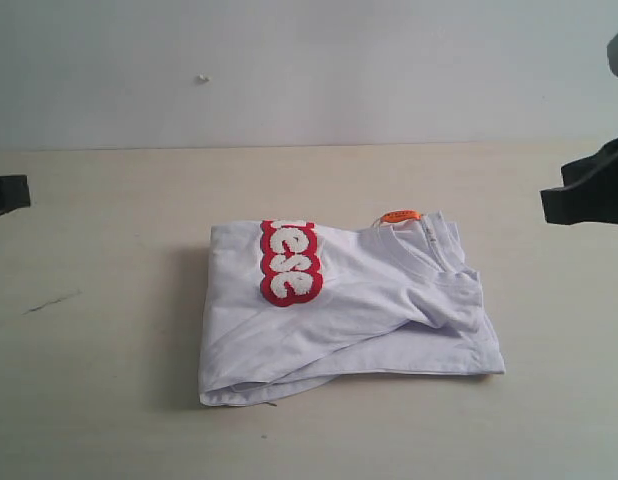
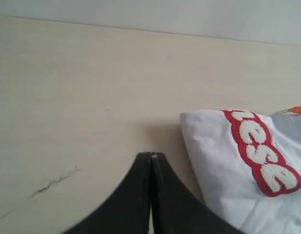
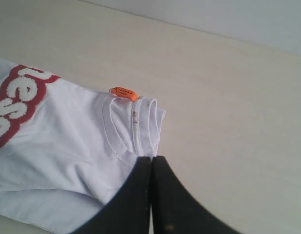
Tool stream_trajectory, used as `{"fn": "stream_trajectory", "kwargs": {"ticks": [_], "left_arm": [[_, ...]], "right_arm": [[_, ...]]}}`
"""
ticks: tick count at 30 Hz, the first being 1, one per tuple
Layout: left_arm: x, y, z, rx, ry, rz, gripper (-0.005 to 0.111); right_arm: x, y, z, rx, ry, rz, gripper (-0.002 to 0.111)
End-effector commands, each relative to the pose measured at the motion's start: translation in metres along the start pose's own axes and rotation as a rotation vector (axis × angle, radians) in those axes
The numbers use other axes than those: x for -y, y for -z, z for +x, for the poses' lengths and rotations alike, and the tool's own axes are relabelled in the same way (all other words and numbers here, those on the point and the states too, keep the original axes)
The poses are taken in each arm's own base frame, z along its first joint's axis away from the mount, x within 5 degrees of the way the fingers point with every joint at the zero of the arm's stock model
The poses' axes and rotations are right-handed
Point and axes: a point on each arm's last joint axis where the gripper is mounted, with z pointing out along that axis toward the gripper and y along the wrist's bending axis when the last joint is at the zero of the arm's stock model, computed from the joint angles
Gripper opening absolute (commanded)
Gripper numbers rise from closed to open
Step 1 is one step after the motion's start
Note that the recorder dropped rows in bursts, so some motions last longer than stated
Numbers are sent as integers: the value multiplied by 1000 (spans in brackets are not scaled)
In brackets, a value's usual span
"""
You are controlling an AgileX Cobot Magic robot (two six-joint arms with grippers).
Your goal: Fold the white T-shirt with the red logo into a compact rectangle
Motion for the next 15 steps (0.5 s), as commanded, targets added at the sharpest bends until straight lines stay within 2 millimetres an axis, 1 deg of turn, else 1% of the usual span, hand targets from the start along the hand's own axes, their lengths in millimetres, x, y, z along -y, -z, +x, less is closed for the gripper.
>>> {"fn": "stream_trajectory", "kwargs": {"ticks": [1,6,10,15], "left_arm": [[-8,16,17,83,27,-41,0],[-15,35,33,189,65,-70,0],[-18,47,45,236,64,-74,0],[-19,59,52,284,62,-64,0]], "right_arm": [[0,17,10,79,-4,13,0],[-1,36,20,135,-11,13,0],[-2,50,23,176,-9,14,0],[-3,65,25,211,-7,14,0]]}}
